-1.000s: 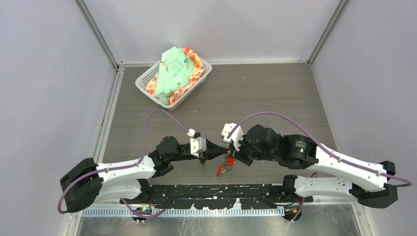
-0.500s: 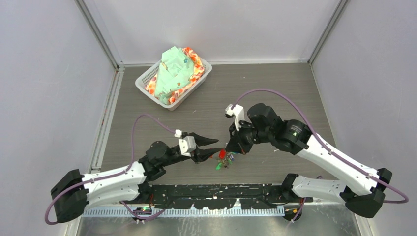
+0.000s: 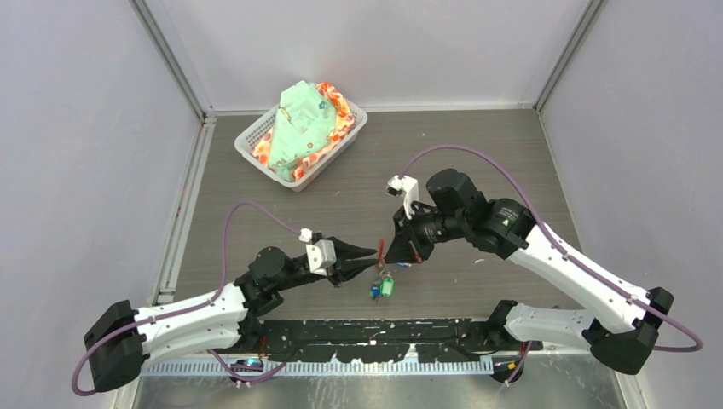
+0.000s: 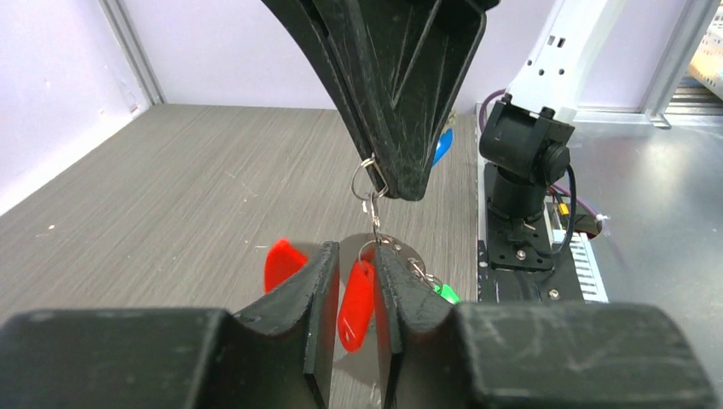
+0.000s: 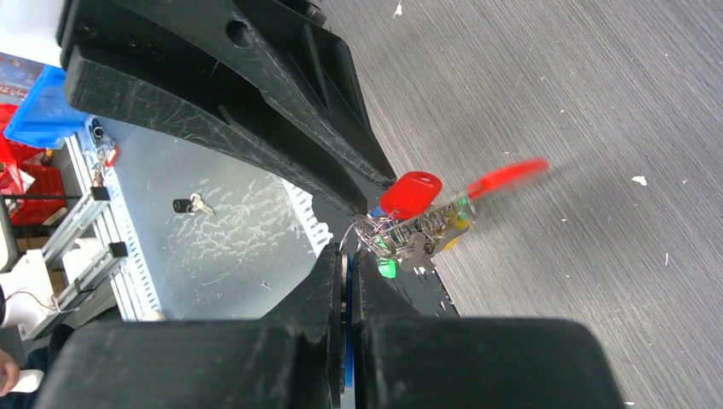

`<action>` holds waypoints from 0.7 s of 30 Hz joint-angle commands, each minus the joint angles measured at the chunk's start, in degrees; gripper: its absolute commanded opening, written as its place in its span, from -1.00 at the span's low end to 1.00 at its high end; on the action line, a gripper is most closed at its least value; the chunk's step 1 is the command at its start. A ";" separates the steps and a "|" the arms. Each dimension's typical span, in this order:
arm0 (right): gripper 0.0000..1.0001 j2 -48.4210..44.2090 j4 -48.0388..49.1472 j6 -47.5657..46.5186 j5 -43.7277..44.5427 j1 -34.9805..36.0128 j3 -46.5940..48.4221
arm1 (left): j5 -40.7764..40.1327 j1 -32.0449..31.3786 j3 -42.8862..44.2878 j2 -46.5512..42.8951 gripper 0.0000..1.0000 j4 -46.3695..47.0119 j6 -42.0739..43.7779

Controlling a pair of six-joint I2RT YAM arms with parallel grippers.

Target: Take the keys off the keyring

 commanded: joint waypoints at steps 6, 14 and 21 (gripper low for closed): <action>-0.98 -2.20 4.02 0.57 -2.02 -0.25 1.63 | 3.09 0.04 0.18 -0.11 -0.58 0.01 -0.19; -0.98 -2.58 5.55 0.69 -2.07 -0.27 0.78 | 3.37 0.00 1.18 2.20 -0.54 2.36 -0.66; -0.98 -2.78 5.46 0.63 -2.02 -0.26 0.31 | 2.06 -0.01 1.56 3.34 -0.55 5.22 -1.88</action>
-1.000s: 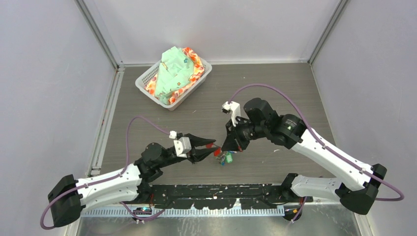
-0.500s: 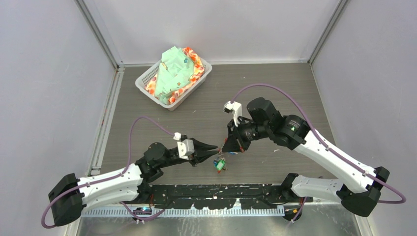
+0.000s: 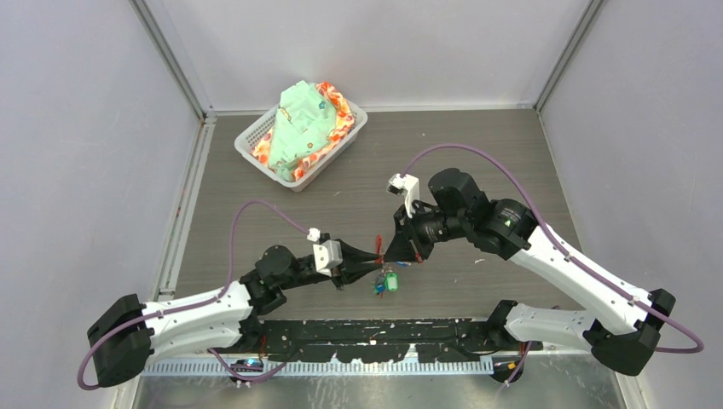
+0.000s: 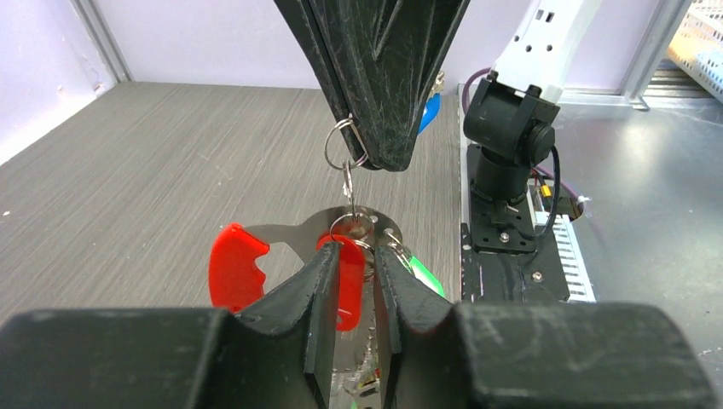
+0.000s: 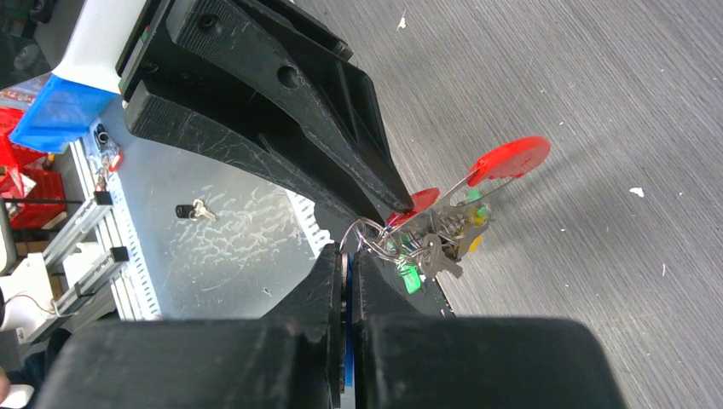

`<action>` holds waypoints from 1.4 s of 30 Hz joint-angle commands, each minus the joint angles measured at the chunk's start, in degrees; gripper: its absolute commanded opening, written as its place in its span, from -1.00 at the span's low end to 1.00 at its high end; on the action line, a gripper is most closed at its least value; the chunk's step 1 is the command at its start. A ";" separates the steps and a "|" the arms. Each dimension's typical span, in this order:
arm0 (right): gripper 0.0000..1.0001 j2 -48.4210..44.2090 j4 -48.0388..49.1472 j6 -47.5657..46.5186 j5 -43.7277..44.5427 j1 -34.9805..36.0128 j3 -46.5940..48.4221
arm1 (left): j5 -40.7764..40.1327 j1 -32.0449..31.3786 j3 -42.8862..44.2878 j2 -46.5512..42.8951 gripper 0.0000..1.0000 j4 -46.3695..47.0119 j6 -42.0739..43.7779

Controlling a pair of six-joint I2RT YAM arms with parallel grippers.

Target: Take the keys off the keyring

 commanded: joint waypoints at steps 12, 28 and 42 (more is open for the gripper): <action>-0.98 -2.45 4.92 1.05 -0.21 -0.29 -0.37 | 0.00 0.00 2.64 0.28 -0.56 5.68 -2.07; -0.98 -2.42 4.93 1.41 0.61 -0.26 -0.73 | 0.13 0.04 3.35 0.05 -0.73 5.98 -1.93; -0.98 -2.24 4.03 0.47 2.36 -0.23 -2.39 | 1.17 -0.01 6.95 -3.97 -0.99 -3.43 -1.93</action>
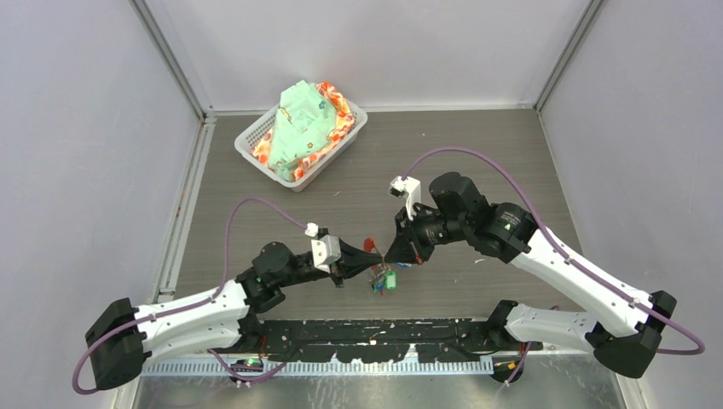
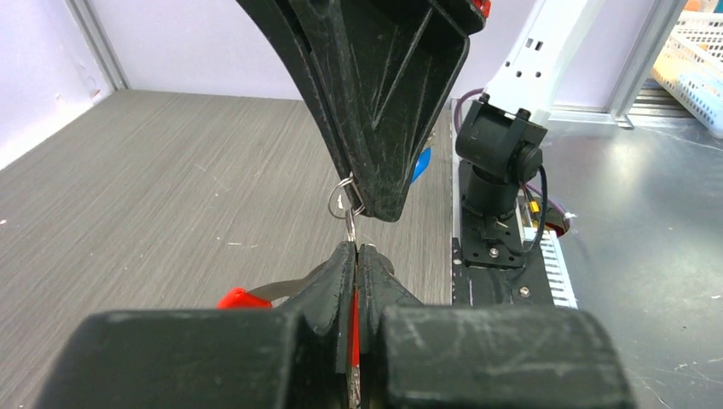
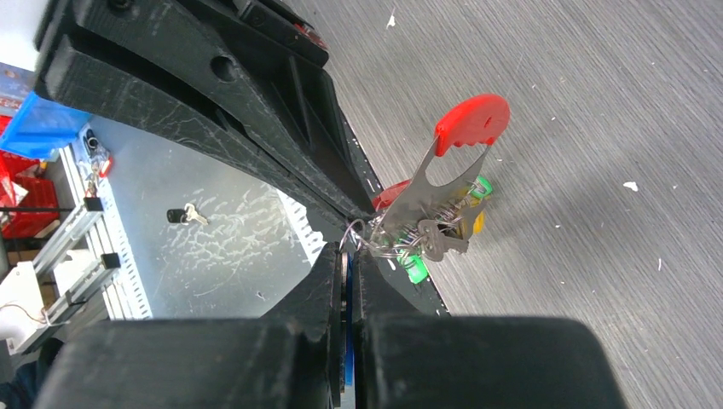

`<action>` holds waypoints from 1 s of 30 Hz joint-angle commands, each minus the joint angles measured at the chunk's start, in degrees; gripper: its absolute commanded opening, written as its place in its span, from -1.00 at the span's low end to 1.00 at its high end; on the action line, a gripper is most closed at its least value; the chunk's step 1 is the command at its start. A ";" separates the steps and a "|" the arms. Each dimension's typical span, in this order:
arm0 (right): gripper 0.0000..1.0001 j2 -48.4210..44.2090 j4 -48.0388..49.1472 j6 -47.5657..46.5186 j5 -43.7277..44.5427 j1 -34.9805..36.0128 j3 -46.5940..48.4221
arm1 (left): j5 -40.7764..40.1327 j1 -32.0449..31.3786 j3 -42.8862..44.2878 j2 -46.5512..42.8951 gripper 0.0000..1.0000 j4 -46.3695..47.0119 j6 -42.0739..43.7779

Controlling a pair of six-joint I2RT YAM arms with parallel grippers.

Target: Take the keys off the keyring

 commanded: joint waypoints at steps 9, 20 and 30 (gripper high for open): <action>-0.98 -1.08 3.54 -0.19 1.21 -0.18 -1.75 | -0.30 0.04 11.27 -3.64 -0.99 -15.04 -2.23; -0.98 -1.65 3.74 -0.74 1.90 -0.19 -3.61 | -0.91 -0.02 20.75 -2.24 -0.99 -33.31 -5.62; -0.98 -2.07 4.52 -1.22 1.91 -0.10 -4.84 | -2.77 0.04 27.04 0.93 -1.00 -45.03 -8.55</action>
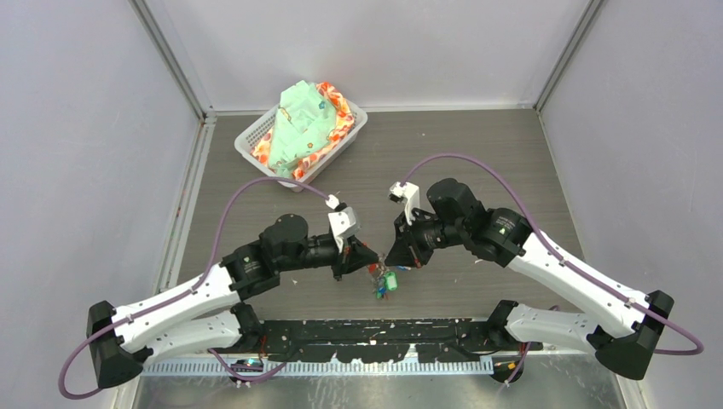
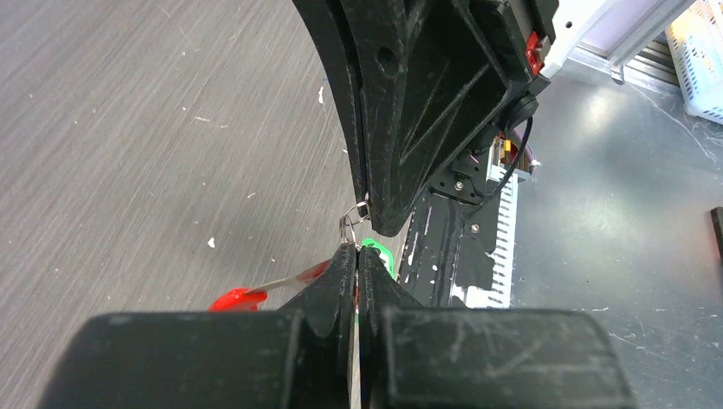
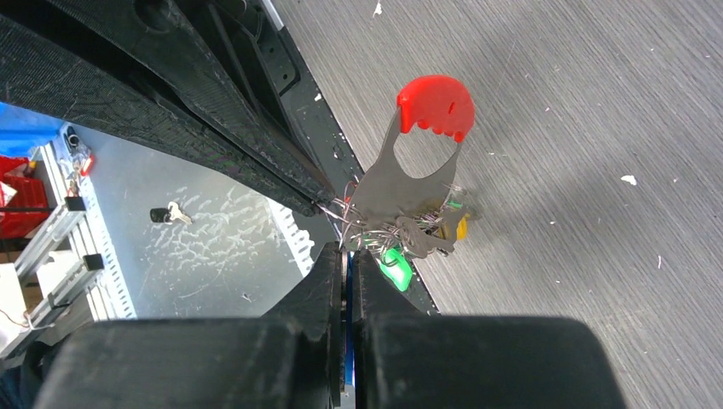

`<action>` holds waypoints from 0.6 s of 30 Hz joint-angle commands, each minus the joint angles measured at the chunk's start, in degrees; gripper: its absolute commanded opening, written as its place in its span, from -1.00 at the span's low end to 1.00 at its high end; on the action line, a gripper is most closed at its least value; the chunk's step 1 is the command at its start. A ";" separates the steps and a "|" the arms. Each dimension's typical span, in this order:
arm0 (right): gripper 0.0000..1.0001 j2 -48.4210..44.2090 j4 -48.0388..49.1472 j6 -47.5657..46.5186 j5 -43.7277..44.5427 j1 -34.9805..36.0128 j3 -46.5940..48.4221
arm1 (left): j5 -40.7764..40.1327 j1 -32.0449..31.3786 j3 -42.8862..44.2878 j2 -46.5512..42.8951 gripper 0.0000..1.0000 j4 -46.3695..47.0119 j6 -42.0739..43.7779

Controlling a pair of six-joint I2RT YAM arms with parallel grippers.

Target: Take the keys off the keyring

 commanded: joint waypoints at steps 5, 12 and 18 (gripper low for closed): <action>-0.98 -1.21 2.01 -0.88 0.99 -0.09 -0.67 | 1.07 0.10 8.41 2.87 -0.99 -5.52 -4.15; -0.98 -1.37 2.52 -1.21 0.57 -0.04 -1.57 | 4.09 0.94 11.76 5.52 -0.99 -8.82 -6.67; -0.98 -1.66 1.06 -1.93 1.68 -0.07 -1.27 | 5.60 1.93 10.63 5.21 -1.00 -8.45 -7.08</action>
